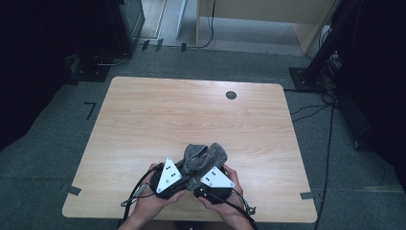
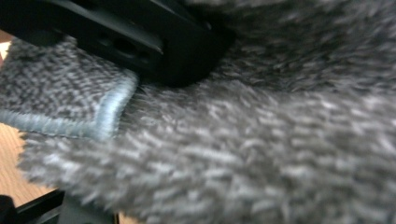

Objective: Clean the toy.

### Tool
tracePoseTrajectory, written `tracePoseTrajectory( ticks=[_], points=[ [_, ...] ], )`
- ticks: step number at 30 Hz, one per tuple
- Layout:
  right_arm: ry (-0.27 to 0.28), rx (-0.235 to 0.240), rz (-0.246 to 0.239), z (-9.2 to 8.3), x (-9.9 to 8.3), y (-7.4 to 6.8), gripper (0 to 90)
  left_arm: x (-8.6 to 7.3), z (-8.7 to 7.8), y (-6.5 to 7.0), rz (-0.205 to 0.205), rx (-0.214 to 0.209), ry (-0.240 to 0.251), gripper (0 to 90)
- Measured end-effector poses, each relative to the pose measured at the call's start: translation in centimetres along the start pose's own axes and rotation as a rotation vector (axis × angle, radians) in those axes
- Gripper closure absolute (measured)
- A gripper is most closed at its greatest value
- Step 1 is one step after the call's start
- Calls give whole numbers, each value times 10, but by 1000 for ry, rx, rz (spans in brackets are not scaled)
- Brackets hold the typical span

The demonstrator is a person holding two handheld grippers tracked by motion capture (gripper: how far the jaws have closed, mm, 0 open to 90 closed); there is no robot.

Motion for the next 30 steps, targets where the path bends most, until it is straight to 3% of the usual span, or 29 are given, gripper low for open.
tracePoseTrajectory(
  ticks=[4, 6, 7, 8, 9, 11, 13, 15, 17, 19, 20, 23, 24, 26, 28, 30],
  points=[
    [-2, 0, 4, 0, -1, 1, 344, -6, -4, -26, -81, 43, -12, 690],
    [8, 8, 16, 0, 1, 1, 344, -2, -6, -21, -87, 5, 11, 693],
    [13, 13, 18, 1, 2, 0, 344, 0, -6, -12, -68, -33, 25, 689],
    [14, 19, 15, 1, 2, -2, 344, 3, -5, 1, -24, -67, 33, 682],
    [13, 19, 8, 2, 2, -3, 344, 4, -4, 5, 0, -62, 31, 658],
    [8, 14, 5, 2, 1, -3, 344, 3, 0, 9, 67, -6, 15, 652],
    [-5, 3, 2, 3, -1, -1, 344, -1, 2, -3, -17, -22, 3, 658],
    [-6, -1, 12, 2, -2, 1, 344, -6, 1, -18, -82, 8, -8, 675],
    [-6, 0, 12, 3, -2, 0, 344, -9, -2, -28, -138, 9, -20, 692],
    [4, 14, 18, 3, 0, -3, 344, -5, -5, -20, -132, -38, -10, 702],
    [6, 18, 16, 4, 0, -4, 344, -1, -5, -9, -116, -88, 3, 701],
    [1, 19, 2, 4, 0, -8, 344, 3, -1, 9, -46, -93, 1, 693],
    [-1, 18, 1, 4, 0, -7, 344, 2, 0, 10, -55, -100, -2, 691],
    [-6, 8, 2, 2, -1, -4, 344, 1, 0, 2, -111, -115, 1, 695],
    [-8, 0, 8, 2, -1, -2, 344, -4, 0, -13, -138, -58, -20, 703],
    [-2, 3, 14, 2, 0, -2, 344, -8, -2, -23, -191, -45, -24, 704]
  ],
)
Point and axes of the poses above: each handheld gripper's, and its own axes: z roughly forward along the jaws, x roughly out of its top, y roughly to its right, the point moved 9 cm from there along z, roughly forward along the jaws, and after that the axes turned 6 degrees about -y, right-handed, at the moved point
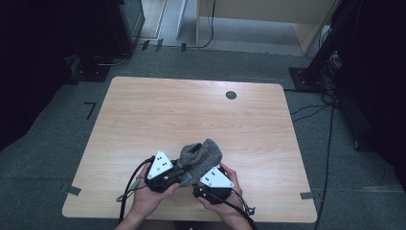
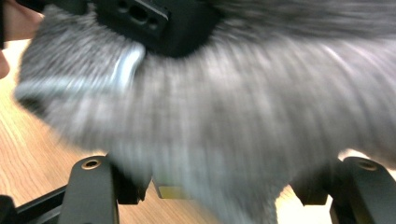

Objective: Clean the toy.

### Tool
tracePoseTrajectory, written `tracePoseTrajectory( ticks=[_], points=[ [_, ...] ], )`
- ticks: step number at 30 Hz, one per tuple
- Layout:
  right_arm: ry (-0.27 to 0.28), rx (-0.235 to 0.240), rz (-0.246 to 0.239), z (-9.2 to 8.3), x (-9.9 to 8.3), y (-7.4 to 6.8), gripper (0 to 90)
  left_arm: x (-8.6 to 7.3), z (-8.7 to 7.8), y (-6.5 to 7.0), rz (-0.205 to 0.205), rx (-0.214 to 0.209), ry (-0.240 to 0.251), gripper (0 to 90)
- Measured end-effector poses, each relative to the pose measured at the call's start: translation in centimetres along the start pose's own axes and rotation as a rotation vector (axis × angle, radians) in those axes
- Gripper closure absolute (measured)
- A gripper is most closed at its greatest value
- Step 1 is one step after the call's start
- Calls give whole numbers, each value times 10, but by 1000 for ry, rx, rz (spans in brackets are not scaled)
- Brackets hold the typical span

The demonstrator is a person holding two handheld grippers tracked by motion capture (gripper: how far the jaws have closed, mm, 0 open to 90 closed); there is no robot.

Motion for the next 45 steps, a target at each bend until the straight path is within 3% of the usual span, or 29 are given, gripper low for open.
tracePoseTrajectory(
  ticks=[2, 6, 8, 10, 13, 14, 16, 18, 19, 23, 25, 27, 31, 33, 36, 39, 43, 45],
  points=[
    [1, 1, -4, 1, 0, -2, 344, 0, -1, 0, -11, -4, 0, 702],
    [0, 9, -14, 2, 0, -6, 344, 6, -2, 28, 45, -86, 34, 658],
    [4, 6, -14, 1, 1, -4, 344, 7, 0, 33, 53, -73, 31, 658],
    [3, -4, -10, 0, 1, -2, 344, 5, 1, 27, 32, -59, 19, 675],
    [-3, -17, -10, 0, 0, -1, 344, 0, 1, 6, 1, 16, -15, 699],
    [-2, -14, -8, 0, 0, -1, 344, -1, 0, -1, -36, 16, -16, 701],
    [-1, -6, -10, 1, 0, -2, 344, 0, -2, -5, -56, 17, -9, 703],
    [6, -1, -7, 1, 1, -2, 344, 3, -3, 4, -38, -17, 11, 702],
    [7, 0, -6, 1, 2, -2, 344, 5, -3, 15, -13, -51, 21, 701],
    [4, -10, -8, 0, 1, 0, 344, 6, 0, 39, 77, -70, 28, 681],
    [3, -11, -1, -1, 1, 2, 344, 5, 1, 35, 73, -48, 22, 673],
    [6, -14, -5, -3, 2, 2, 344, 5, 0, 24, 59, 0, 16, 677],
    [15, -8, -19, -3, 3, -1, 344, 3, -3, 3, -3, 53, 4, 684],
    [13, -4, -13, -2, 3, -2, 344, 3, -4, 3, -8, 45, 8, 685],
    [15, -1, -16, -1, 3, -3, 344, 5, -2, 22, 25, -20, 24, 649],
    [9, -6, -13, -1, 2, -2, 344, 4, 2, 30, 91, 6, 11, 601],
    [-3, -11, -15, 0, 0, 0, 344, 0, 2, 8, 14, 42, -6, 586],
    [1, -2, -14, 0, 0, -2, 344, 0, 1, 4, -10, 32, -7, 585]
  ],
)
Point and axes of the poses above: each handheld gripper's, and its own axes: z roughly forward along the jaws, x roughly out of its top, y roughly to its right, the point moved 9 cm from there along z, roughly forward along the jaws, and after that the axes turned 6 degrees about -y, right-handed, at the moved point
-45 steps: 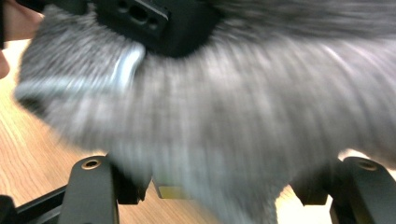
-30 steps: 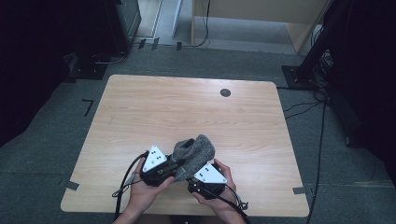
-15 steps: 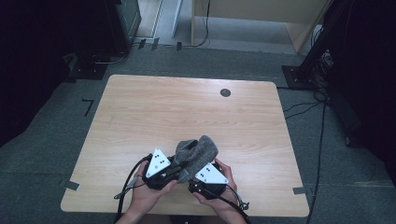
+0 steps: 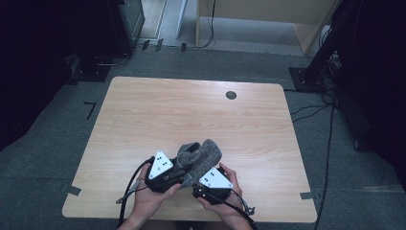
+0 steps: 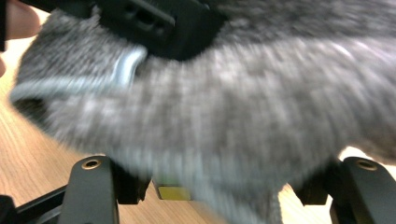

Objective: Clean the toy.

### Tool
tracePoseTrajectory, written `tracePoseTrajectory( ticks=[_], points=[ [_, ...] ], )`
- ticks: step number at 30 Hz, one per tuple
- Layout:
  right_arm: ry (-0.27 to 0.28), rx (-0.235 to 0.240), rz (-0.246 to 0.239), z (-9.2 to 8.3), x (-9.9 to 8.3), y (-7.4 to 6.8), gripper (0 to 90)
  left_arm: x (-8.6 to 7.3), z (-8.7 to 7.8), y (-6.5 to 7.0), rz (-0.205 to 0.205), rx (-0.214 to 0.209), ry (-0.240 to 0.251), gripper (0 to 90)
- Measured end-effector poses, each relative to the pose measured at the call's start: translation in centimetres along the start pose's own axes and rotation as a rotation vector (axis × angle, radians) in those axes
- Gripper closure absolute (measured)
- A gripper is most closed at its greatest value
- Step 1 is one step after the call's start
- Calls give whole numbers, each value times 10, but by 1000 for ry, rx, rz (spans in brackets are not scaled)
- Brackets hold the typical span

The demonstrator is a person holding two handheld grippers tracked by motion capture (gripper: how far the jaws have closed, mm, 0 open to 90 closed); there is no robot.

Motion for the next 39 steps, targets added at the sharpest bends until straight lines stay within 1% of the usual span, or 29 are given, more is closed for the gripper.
tracePoseTrajectory(
  ticks=[2, 3, 5, 6, 7, 10, 12, 13, 15, 17, 18, 19, 20, 21, 23, 24, 25, 26, 27, 28, 29, 30, 31, 32, 34, 36, 37, 38, 39],
  points=[
    [7, 2, 0, 0, 1, 0, 344, 1, 0, 7, 9, -28, 6, 577],
    [10, 6, 2, 0, 2, -1, 344, 2, 0, 12, 19, -31, 7, 546],
    [9, 3, 6, 0, 1, 0, 344, 3, 3, 22, 69, 21, 9, 430],
    [7, 2, 5, 0, 1, 0, 344, 3, 4, 24, 86, 43, 12, 405],
    [4, -2, 2, 0, 1, 1, 344, 3, 5, 22, 86, 49, 11, 391],
    [-3, -8, 4, -1, 0, 4, 344, 1, 4, 6, 18, 48, -4, 382],
    [0, -5, 5, -1, 0, 3, 344, 1, 1, -2, -21, 45, -5, 411],
    [4, -2, 3, -1, 1, 2, 344, 1, 0, -3, -29, 36, -5, 431],
    [11, 3, 2, -1, 2, 1, 344, 3, 0, 2, -31, 29, 7, 419],
    [15, 6, 1, -2, 3, -1, 344, 4, 1, 14, -7, 3, 17, 380],
    [15, 7, -1, -2, 3, -1, 344, 4, 2, 23, 28, 5, 21, 363],
    [15, 7, -2, -2, 3, -1, 344, 5, 3, 26, 62, 35, 28, 343],
    [13, 6, -2, -2, 3, -1, 344, 5, 3, 25, 77, 51, 31, 344],
    [12, 6, -5, -2, 2, 0, 344, 5, 3, 22, 61, 54, 29, 354],
    [12, 8, -13, -3, 2, 0, 344, 4, 2, 11, 7, 50, 24, 382],
    [11, 8, -17, -3, 2, -1, 344, 3, 1, 2, -30, 60, 21, 404],
    [11, 9, -19, -3, 2, -1, 344, 2, 1, -3, -53, 65, 15, 428],
    [10, 9, -18, -2, 2, -1, 344, 1, 1, -4, -66, 52, 12, 437],
    [8, 11, -13, -1, 2, -2, 344, 1, 1, -2, -68, 38, 12, 453],
    [10, 11, -12, -1, 2, -2, 344, 2, 1, 3, -57, 21, 17, 464],
    [11, 13, -11, -1, 2, -2, 344, 3, 2, 11, -31, 1, 18, 457],
    [14, 15, -13, -1, 3, -3, 344, 4, 3, 19, 9, 9, 19, 431],
    [16, 12, -15, -2, 3, -3, 344, 4, 4, 22, 39, 33, 26, 396],
    [14, 10, -17, -2, 2, -2, 344, 5, 4, 22, 53, 46, 34, 395],
    [10, 6, -13, -3, 2, 0, 344, 5, 3, 13, 18, 52, 32, 390],
    [9, 7, -17, -4, 2, 0, 344, 3, 1, -2, -31, 86, 26, 415],
    [9, 11, -18, -3, 2, -1, 344, 3, -1, -8, -40, 103, 21, 437],
    [9, 12, -20, -3, 3, -2, 344, 2, -2, -11, -54, 104, 18, 449],
    [10, 16, -22, -2, 3, -4, 344, 3, -3, -10, -63, 81, 22, 454]
  ],
)
Point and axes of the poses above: each handheld gripper's, and its own axes: z roughly forward along the jaws, x roughly out of its top, y roughly to its right, the point moved 9 cm from there along z, roughly forward along the jaws, and after that the axes turned 6 degrees about -y, right-handed, at the moved point
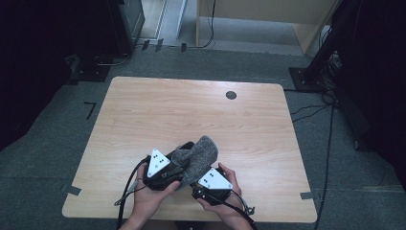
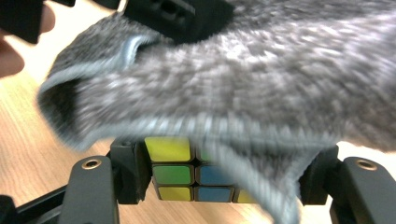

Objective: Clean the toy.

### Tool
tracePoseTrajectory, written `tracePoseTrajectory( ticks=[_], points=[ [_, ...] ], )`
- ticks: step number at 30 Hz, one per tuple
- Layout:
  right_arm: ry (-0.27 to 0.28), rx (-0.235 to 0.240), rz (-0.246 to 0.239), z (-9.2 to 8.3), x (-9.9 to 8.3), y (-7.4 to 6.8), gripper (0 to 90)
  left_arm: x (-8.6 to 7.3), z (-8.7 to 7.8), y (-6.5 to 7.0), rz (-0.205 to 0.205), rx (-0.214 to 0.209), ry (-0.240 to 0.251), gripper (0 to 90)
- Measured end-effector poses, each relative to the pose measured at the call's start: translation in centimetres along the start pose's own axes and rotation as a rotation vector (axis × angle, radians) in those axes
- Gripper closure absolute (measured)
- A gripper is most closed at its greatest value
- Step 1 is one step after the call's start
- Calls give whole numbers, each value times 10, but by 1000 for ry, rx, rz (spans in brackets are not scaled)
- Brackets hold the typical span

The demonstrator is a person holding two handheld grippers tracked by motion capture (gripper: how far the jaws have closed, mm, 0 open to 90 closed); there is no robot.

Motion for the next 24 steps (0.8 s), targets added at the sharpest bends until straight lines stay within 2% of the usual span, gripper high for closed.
tracePoseTrajectory(
  ticks=[1, 2, 3, 4, 5, 7, 11, 13, 14, 15, 16, 18, 21, 23, 24],
  points=[
    [4, 6, -2, 0, 0, -1, 344, 1, -1, 7, 7, -38, 4, 450],
    [9, 8, -7, 1, 1, -2, 344, 1, 0, 15, 36, -69, -3, 439],
    [11, 10, -10, 1, 2, -3, 344, 0, 0, 24, 79, -83, -6, 435],
    [10, 9, -11, 1, 2, -3, 344, 0, 0, 28, 120, -47, 2, 438],
    [7, 6, -8, 0, 1, -3, 344, 1, 0, 28, 133, -23, 10, 456],
    [8, 2, -11, -2, 1, -1, 344, 2, -1, 20, 84, -23, 13, 547],
    [26, -5, -10, -7, 4, 4, 344, 1, -6, -13, -74, -63, 0, 661],
    [41, -5, -2, -9, 6, 7, 344, 0, -7, -23, -166, -133, 7, 693],
    [46, -3, -4, -10, 7, 7, 344, 0, -7, -25, -234, -213, 21, 705],
    [53, -1, -13, -10, 8, 7, 344, 0, -7, -23, -266, -275, 33, 718],
    [57, 4, -12, -11, 8, 6, 344, -1, -5, -19, -281, -331, 32, 725],
    [70, 10, -23, -12, 10, 5, 344, -4, 1, -12, -265, -369, 10, 735],
    [80, -1, -31, -17, 13, 7, 344, -9, 5, -10, -227, -357, -11, 747],
    [91, -12, -12, -20, 15, 11, 344, -12, 7, -12, -190, -320, -37, 745],
    [100, -10, 3, -22, 17, 13, 344, -13, 8, -11, -183, -315, -43, 745]
  ],
)
Point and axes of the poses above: each handheld gripper's, and its own axes: z roughly forward along the jaws, x roughly out of its top, y roughly to its right, the point moved 9 cm from there along z, roughly forward along the jaws, and after that the axes turned 6 degrees about -y, right-handed, at the moved point
